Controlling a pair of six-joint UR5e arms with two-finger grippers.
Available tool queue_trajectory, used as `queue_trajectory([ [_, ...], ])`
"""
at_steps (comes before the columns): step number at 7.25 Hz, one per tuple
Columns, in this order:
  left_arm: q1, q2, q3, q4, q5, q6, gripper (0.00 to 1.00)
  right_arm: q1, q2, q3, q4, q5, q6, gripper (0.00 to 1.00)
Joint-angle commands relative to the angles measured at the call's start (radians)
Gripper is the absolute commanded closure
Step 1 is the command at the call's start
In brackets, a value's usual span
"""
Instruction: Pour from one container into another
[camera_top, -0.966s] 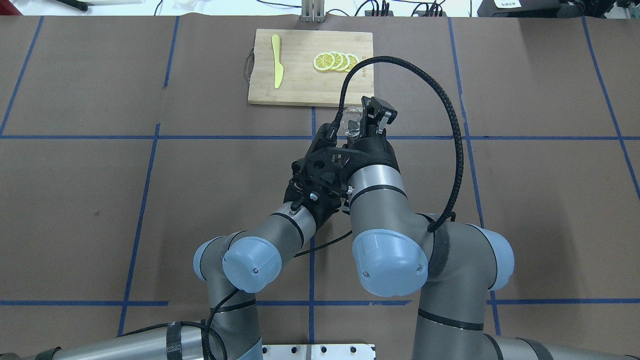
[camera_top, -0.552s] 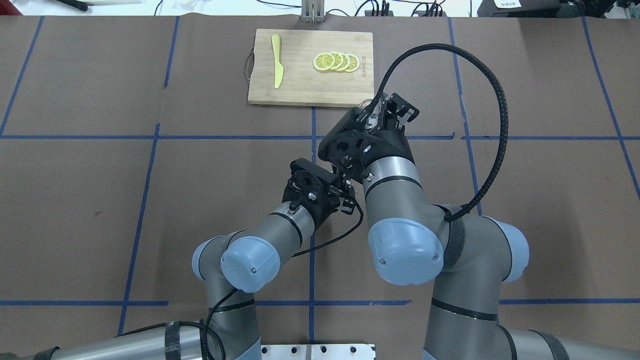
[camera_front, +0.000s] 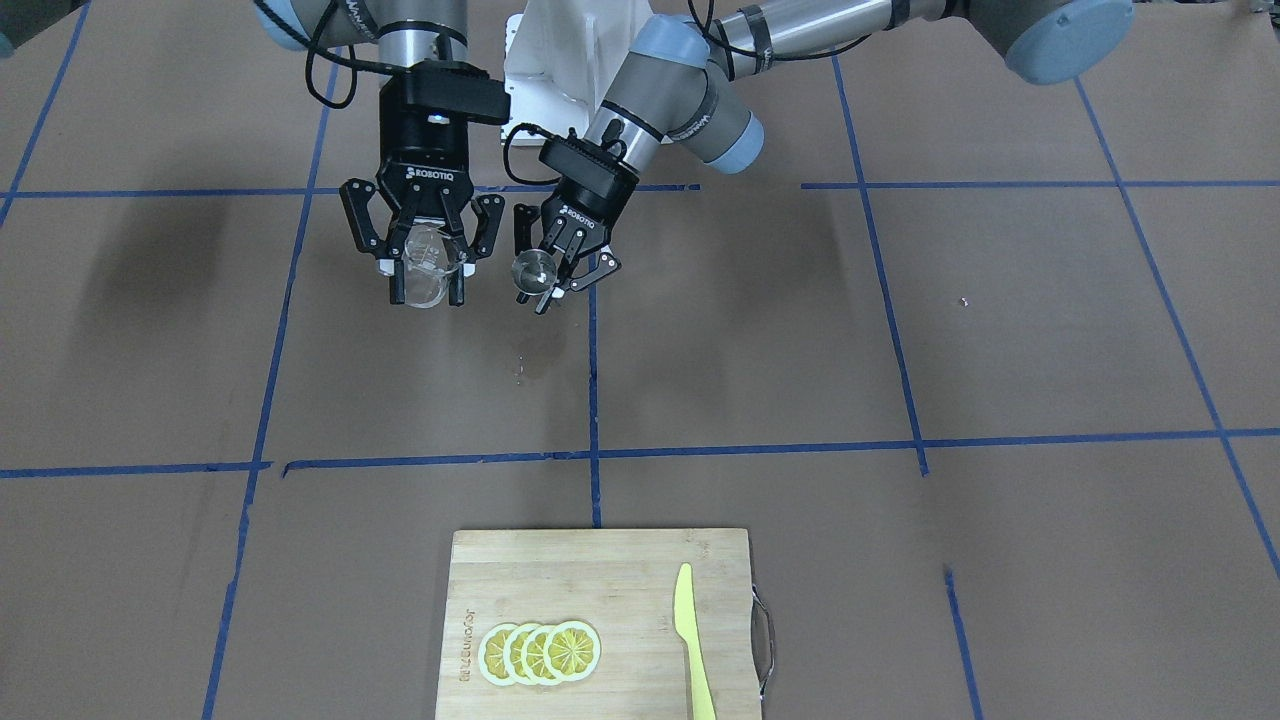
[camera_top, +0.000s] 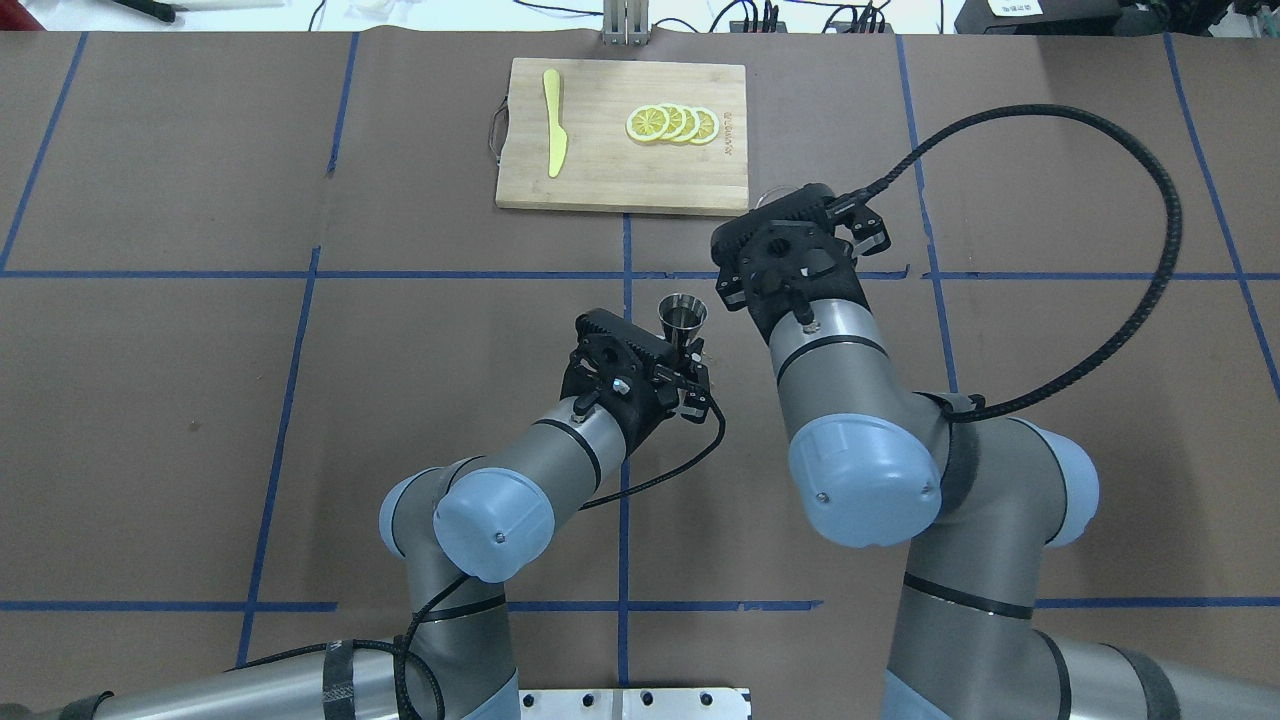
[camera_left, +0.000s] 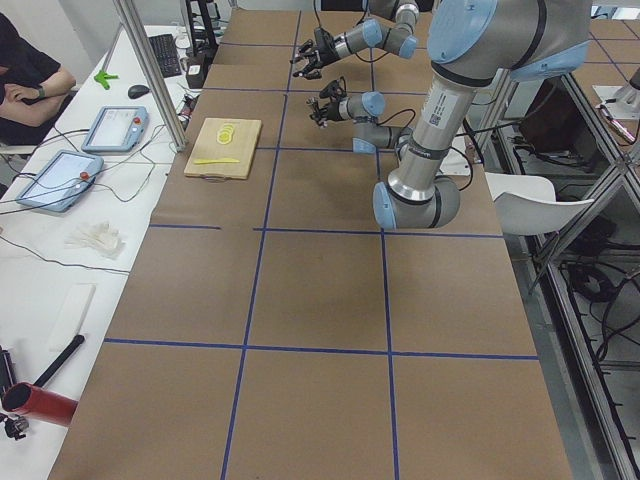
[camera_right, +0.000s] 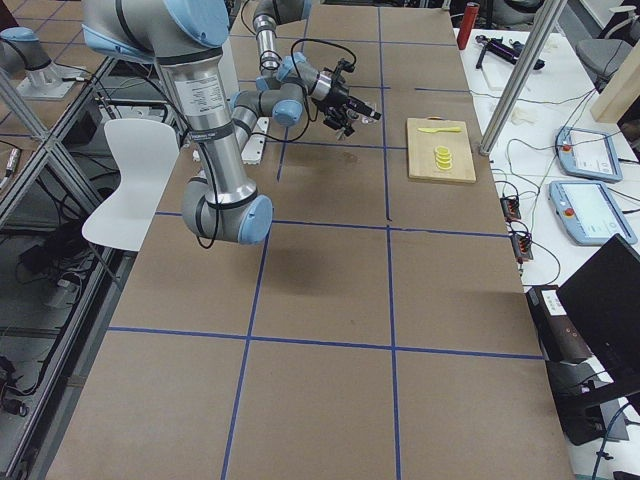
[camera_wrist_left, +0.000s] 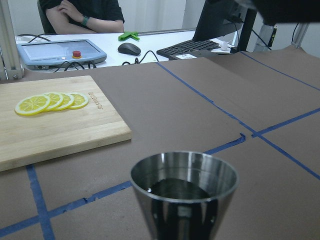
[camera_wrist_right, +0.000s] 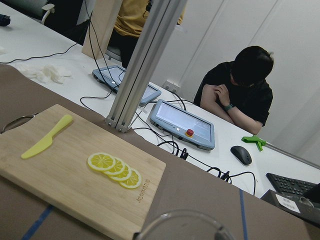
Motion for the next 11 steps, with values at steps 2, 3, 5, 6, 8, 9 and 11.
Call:
queue_trajectory([
  [2, -0.043, 0.12, -0.132, 0.001, 0.002, -0.086, 1.0, 0.136, -0.099, 0.002, 0.119, 0.242, 0.245, 1.0],
  [3, -0.065, 0.15, -0.158, 0.001, 0.006, -0.172, 1.0, 0.138, -0.122, 0.013, 0.144, 0.247, 0.365, 1.0],
  [5, -0.067, 0.24, -0.172, 0.003, 0.189, -0.323, 1.0, 0.137, -0.217, 0.036, 0.167, 0.276, 0.519, 1.0],
  [6, -0.067, 0.3, -0.201, 0.007, 0.273, -0.33, 1.0, 0.137, -0.257, 0.04, 0.168, 0.274, 0.588, 1.0],
  [8, -0.068, 0.433, -0.247, 0.007, 0.441, -0.34, 1.0, 0.141, -0.339, 0.039, 0.229, 0.264, 0.619, 1.0],
  [9, -0.067, 0.485, -0.253, 0.006, 0.51, -0.359, 1.0, 0.141, -0.399, 0.031, 0.356, 0.264, 0.618, 1.0],
  [11, -0.067, 0.602, -0.267, 0.006, 0.588, -0.426, 1.0, 0.138, -0.47, 0.004, 0.414, 0.235, 0.583, 1.0],
])
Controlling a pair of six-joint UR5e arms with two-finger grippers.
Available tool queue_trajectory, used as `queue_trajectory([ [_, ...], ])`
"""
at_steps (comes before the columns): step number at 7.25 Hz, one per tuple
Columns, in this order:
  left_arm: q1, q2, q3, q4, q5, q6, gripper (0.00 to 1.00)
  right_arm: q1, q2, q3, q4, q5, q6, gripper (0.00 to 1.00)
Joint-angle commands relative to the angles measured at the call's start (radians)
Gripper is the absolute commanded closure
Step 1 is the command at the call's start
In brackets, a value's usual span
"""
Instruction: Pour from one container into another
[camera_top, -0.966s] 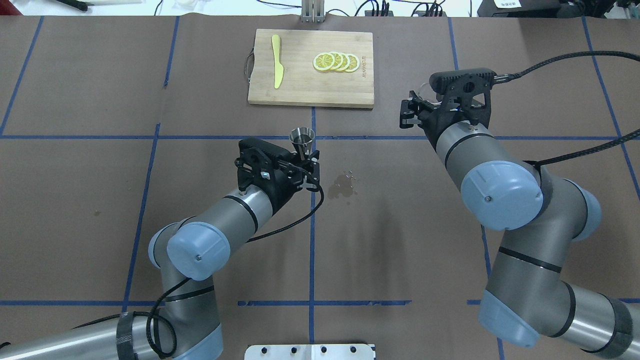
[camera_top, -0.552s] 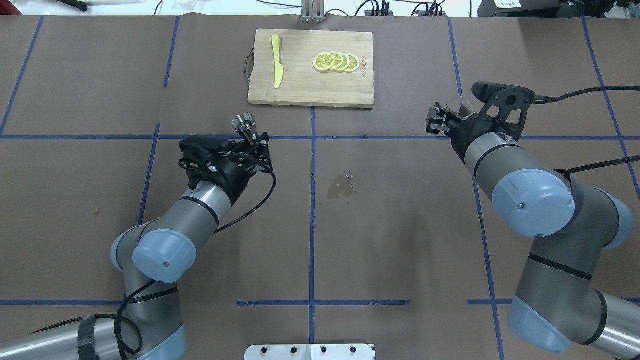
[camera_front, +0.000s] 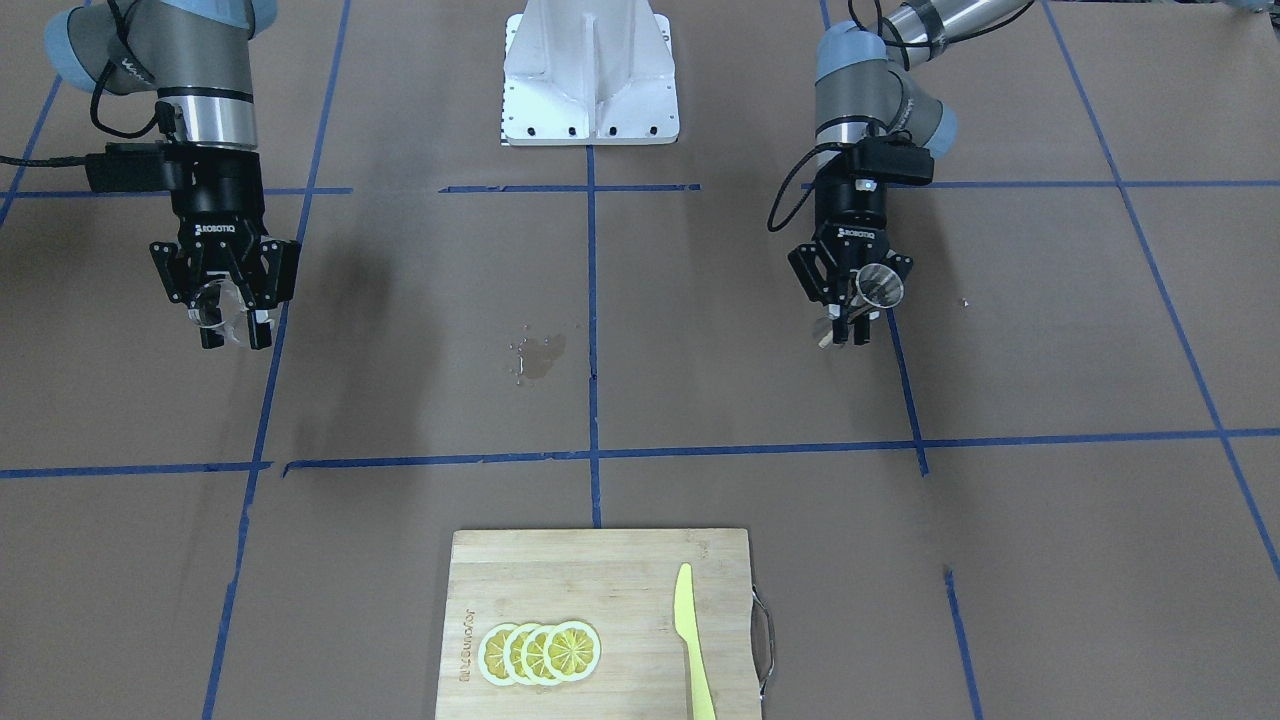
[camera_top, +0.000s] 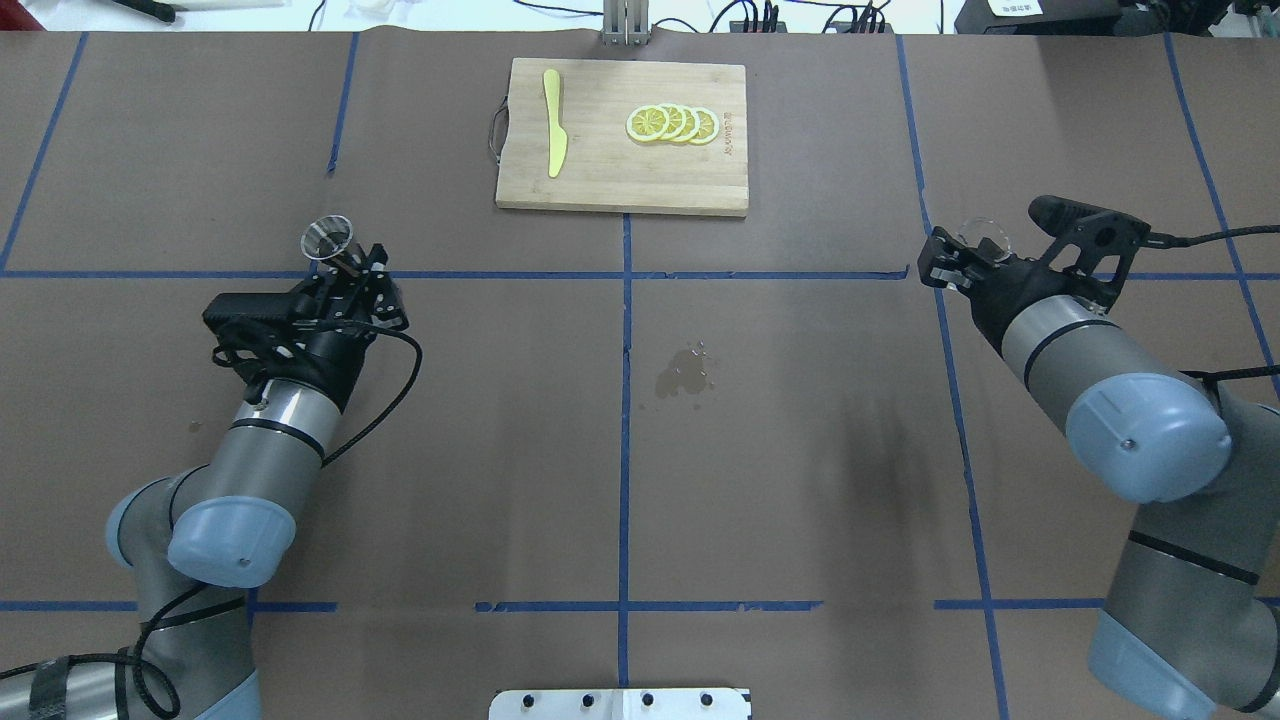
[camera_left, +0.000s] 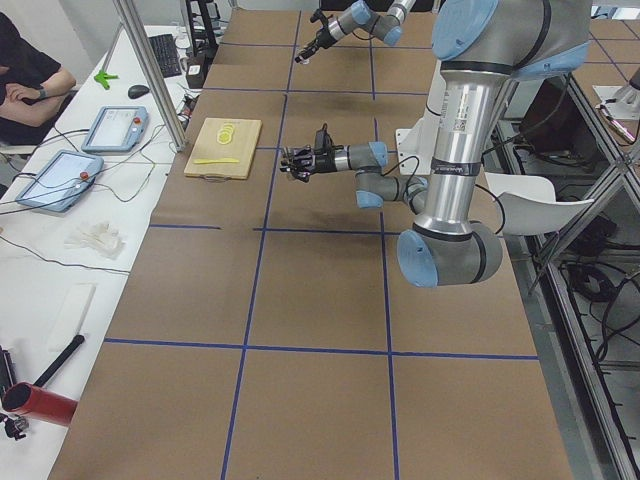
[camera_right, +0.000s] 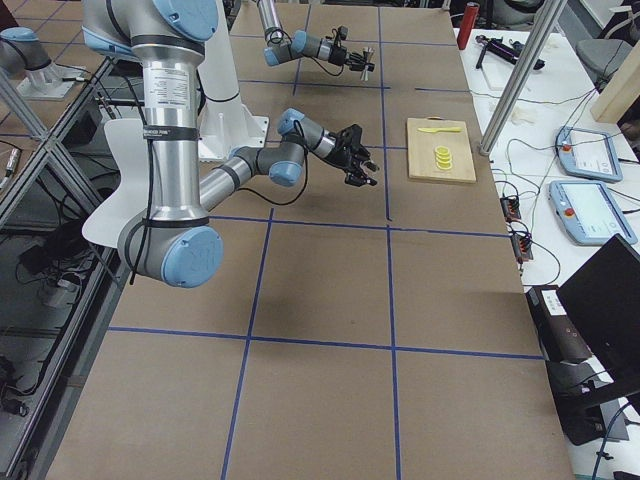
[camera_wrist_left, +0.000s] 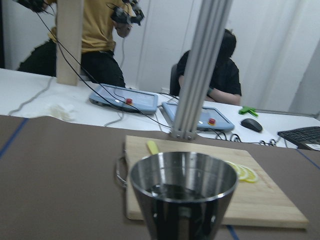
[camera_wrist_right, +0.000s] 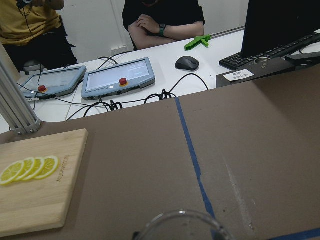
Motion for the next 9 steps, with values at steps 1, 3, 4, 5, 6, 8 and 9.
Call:
queue_trajectory([
  [1, 0.0, 0.096, 0.003, 0.001, 0.093, -0.028, 1.0, -0.002, -0.046, -0.063, 0.097, -0.038, -0.045, 1.0],
  [3, 0.003, 0.106, 0.093, 0.001, 0.105, -0.098, 1.0, -0.002, -0.066, -0.123, 0.195, -0.052, -0.153, 1.0],
  [4, 0.003, 0.106, 0.128, 0.001, 0.116, -0.11, 1.0, -0.002, -0.067, -0.143, 0.242, -0.05, -0.162, 1.0],
  [5, 0.005, 0.11, 0.159, 0.001, 0.133, -0.126, 1.0, -0.002, -0.067, -0.163, 0.279, -0.05, -0.163, 1.0],
  [6, 0.008, 0.136, 0.164, 0.003, 0.131, -0.127, 1.0, -0.003, -0.067, -0.165, 0.283, -0.05, -0.165, 1.0],
  [8, 0.017, 0.155, 0.173, 0.003, 0.125, -0.137, 1.0, -0.005, -0.065, -0.166, 0.283, -0.052, -0.166, 1.0],
  [9, 0.025, 0.155, 0.198, 0.003, 0.125, -0.189, 1.0, -0.005, -0.065, -0.177, 0.284, -0.052, -0.166, 1.0],
])
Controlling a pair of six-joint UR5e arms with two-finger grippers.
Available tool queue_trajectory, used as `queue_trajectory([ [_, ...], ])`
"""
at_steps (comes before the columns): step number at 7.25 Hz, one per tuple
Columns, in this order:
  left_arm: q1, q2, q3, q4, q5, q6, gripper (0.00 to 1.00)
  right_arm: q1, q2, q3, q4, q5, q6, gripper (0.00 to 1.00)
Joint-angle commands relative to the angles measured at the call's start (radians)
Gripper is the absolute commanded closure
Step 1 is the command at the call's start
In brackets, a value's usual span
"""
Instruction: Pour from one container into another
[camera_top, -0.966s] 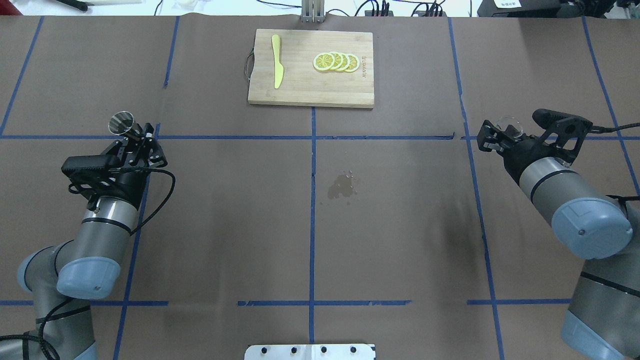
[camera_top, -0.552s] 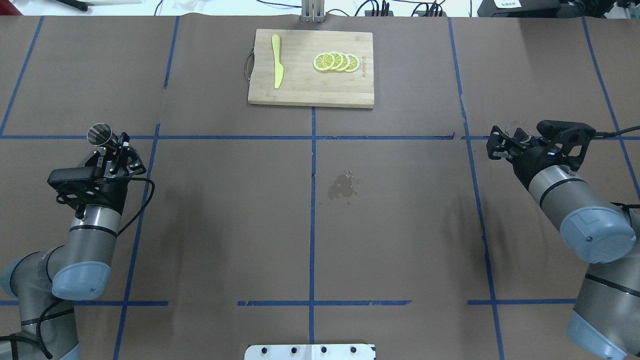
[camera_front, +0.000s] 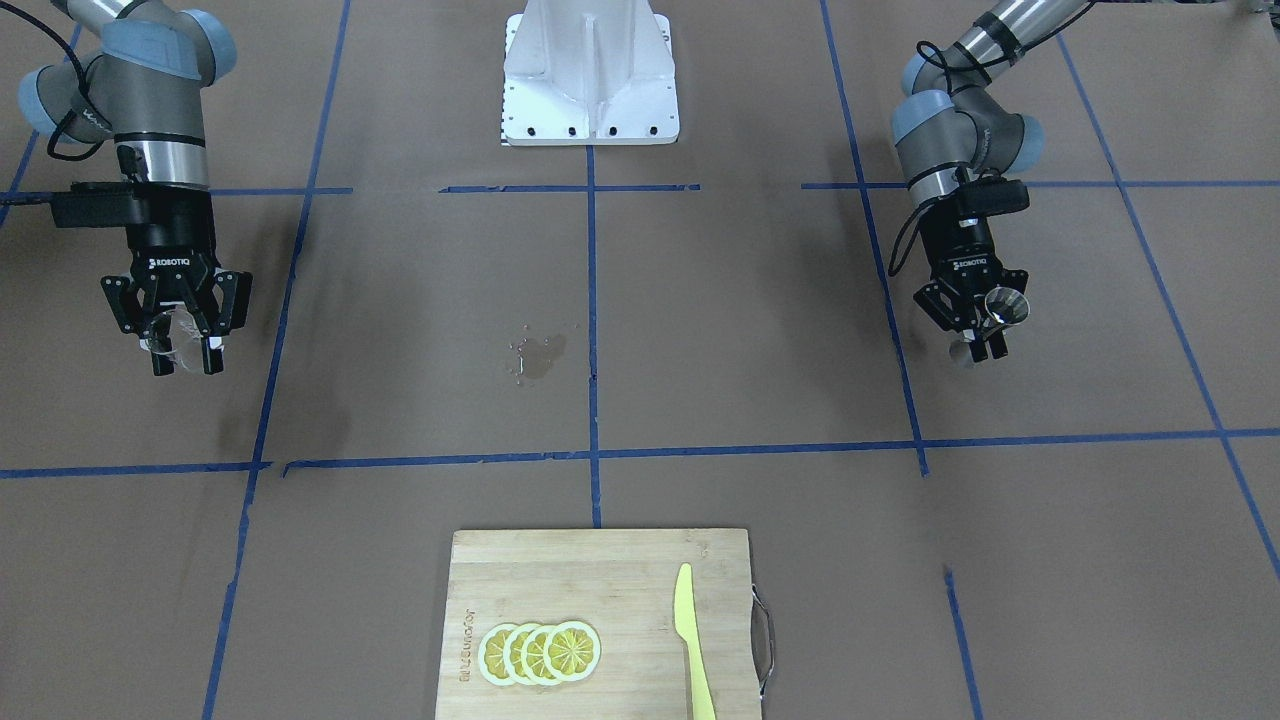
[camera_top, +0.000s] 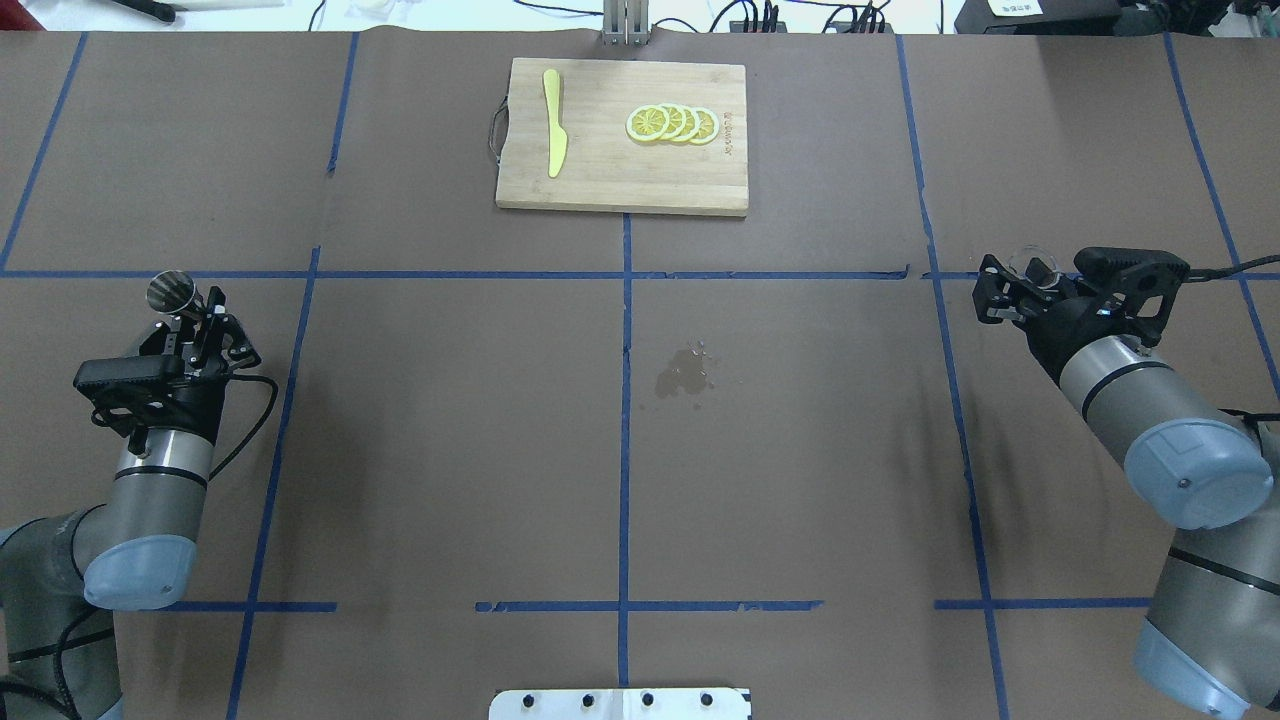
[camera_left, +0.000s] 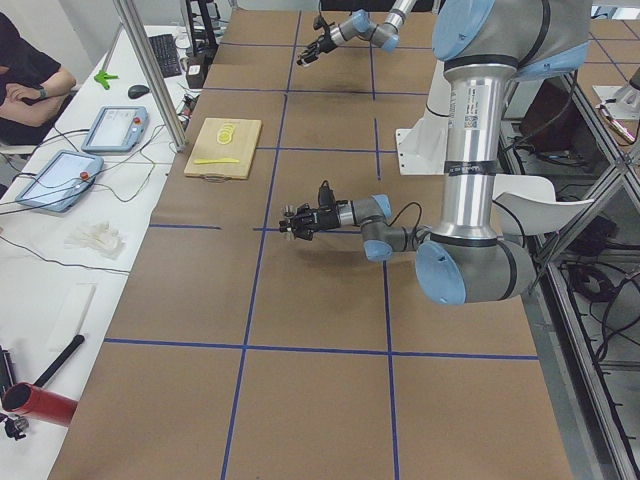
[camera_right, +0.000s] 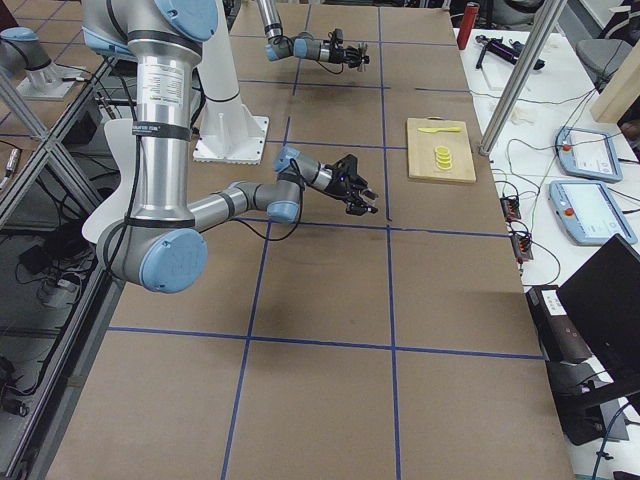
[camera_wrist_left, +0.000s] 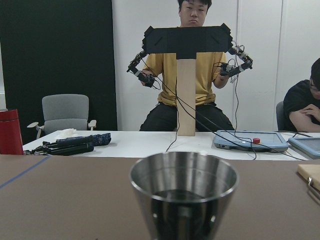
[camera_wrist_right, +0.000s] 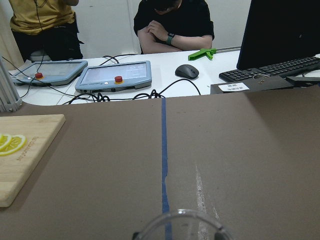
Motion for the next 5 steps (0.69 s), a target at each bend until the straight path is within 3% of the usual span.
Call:
queue_trajectory([
  [1, 0.019, 0.003, 0.024, 0.002, -0.001, -0.067, 1.0, -0.005, 0.002, -0.012, 0.001, -0.008, -0.001, 1.0],
  [5, 0.054, 0.0, 0.024, 0.002, -0.001, -0.112, 1.0, -0.004, 0.0, -0.012, 0.002, -0.008, -0.044, 1.0],
])
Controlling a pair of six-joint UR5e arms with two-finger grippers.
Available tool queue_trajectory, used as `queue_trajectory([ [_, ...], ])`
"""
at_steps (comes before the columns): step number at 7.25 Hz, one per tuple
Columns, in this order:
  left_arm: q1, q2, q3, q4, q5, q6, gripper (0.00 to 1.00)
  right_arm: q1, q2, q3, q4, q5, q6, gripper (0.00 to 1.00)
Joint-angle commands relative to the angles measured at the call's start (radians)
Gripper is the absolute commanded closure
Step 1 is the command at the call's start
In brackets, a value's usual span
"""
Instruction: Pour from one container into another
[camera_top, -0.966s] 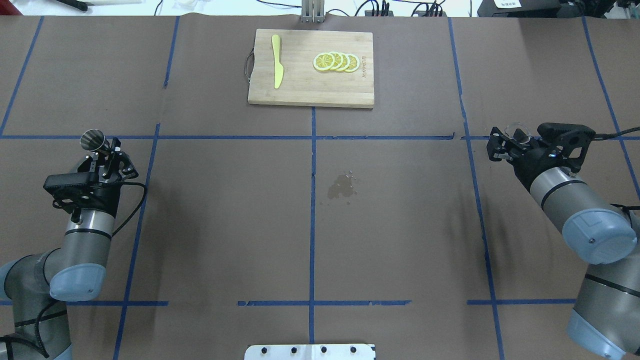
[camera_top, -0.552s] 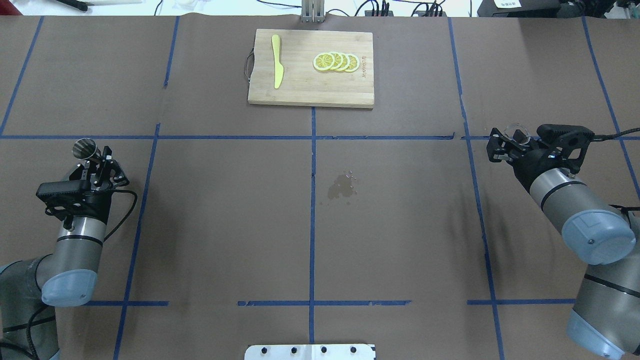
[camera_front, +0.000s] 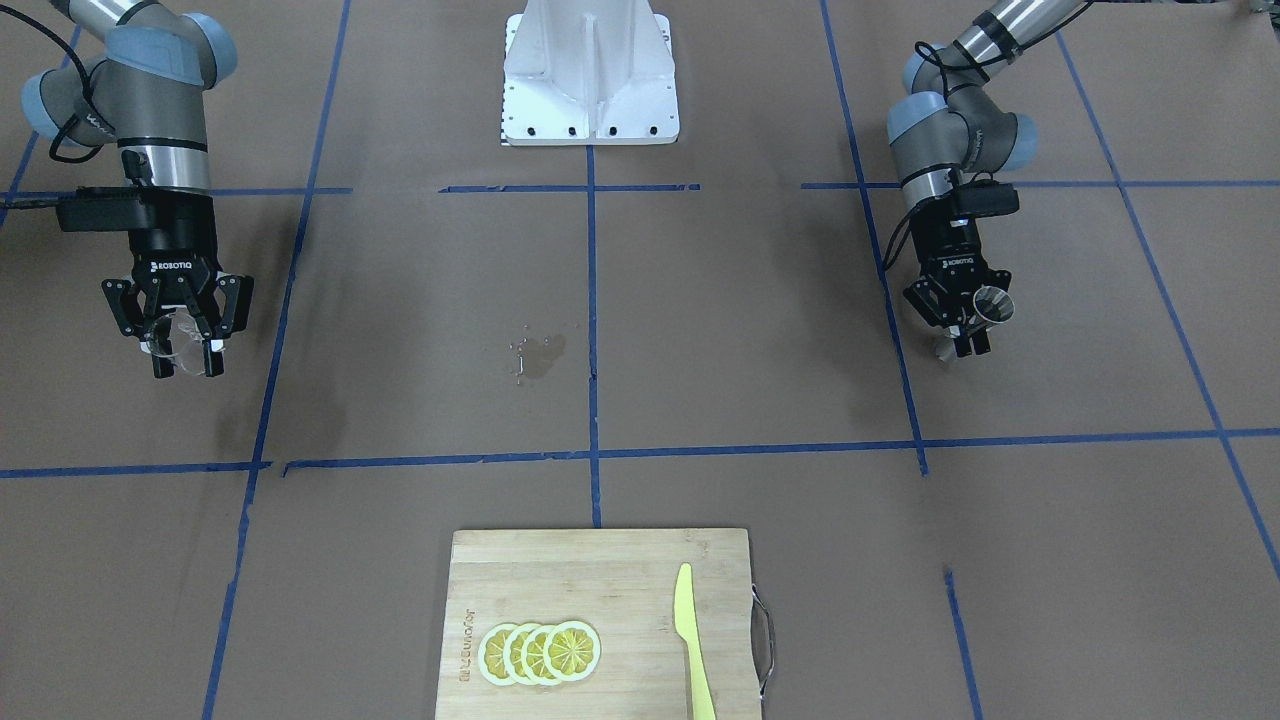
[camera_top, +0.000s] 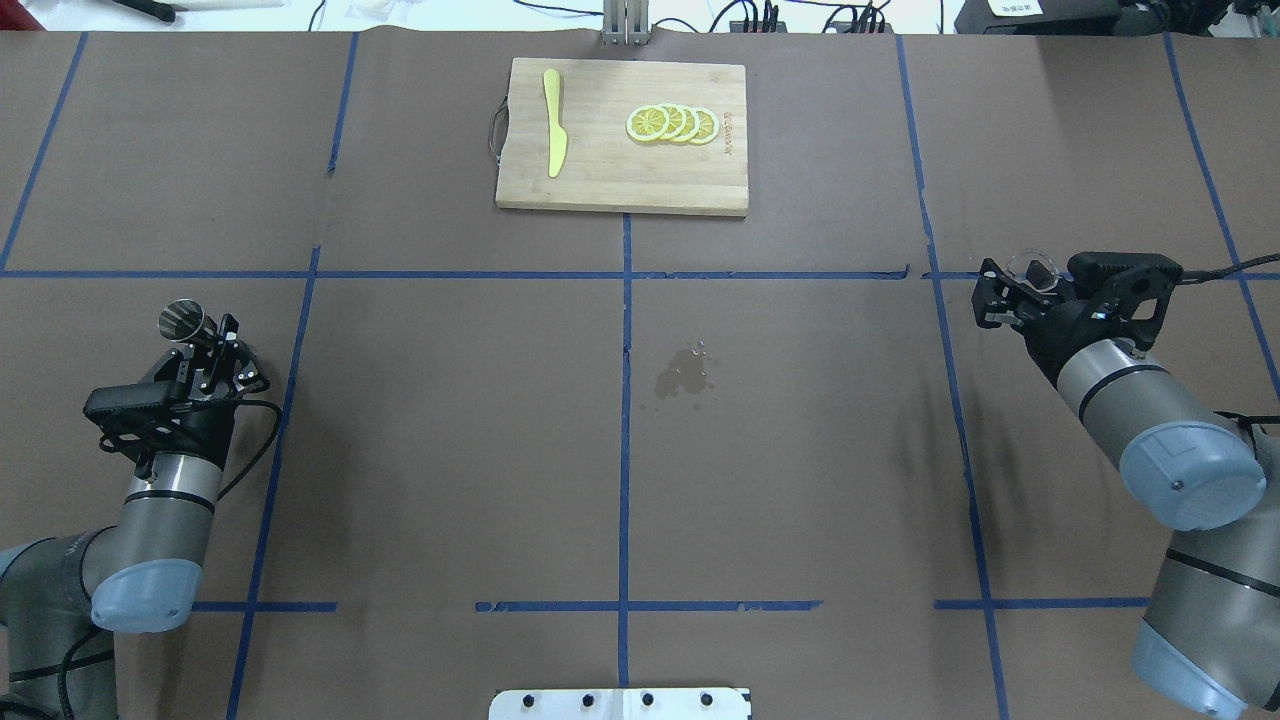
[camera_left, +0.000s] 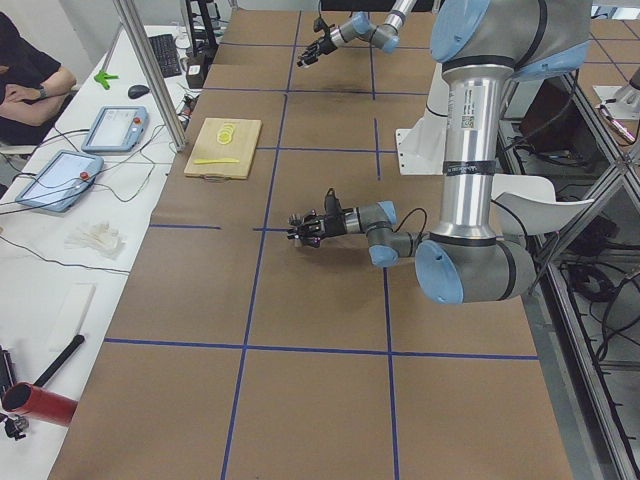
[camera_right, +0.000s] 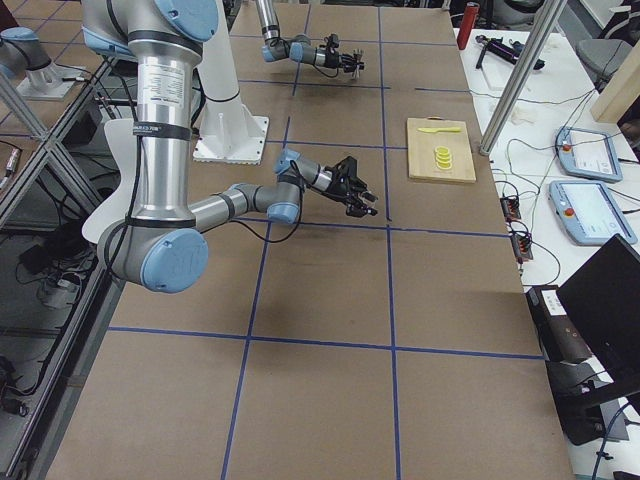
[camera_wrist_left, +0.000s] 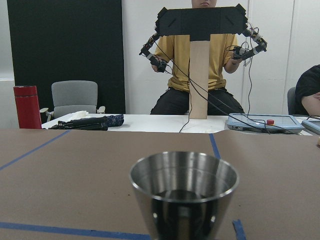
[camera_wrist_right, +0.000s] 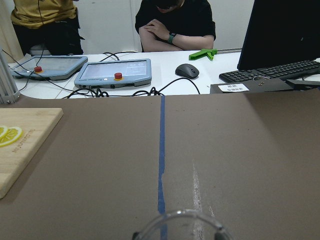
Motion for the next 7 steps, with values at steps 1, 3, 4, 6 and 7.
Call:
queue_trajectory([
  [1, 0.01, -0.001, 0.0, 0.0, 0.0, -0.003, 1.0, 0.001, -0.003, 0.0, 0.002, 0.0, -0.01, 1.0],
  [3, 0.01, -0.001, -0.001, 0.0, 0.0, -0.003, 0.84, 0.0, -0.009, 0.0, 0.002, -0.009, -0.01, 1.0],
  [4, 0.012, -0.001, -0.001, 0.0, 0.0, -0.003, 0.72, 0.0, -0.01, -0.002, 0.014, -0.009, -0.014, 1.0],
  [6, 0.016, -0.001, -0.001, 0.002, 0.0, -0.003, 0.63, -0.005, -0.023, 0.0, 0.014, -0.02, -0.027, 1.0],
  [7, 0.016, -0.001, 0.0, 0.002, 0.0, -0.003, 0.6, -0.011, -0.029, -0.002, 0.014, -0.023, -0.028, 1.0],
])
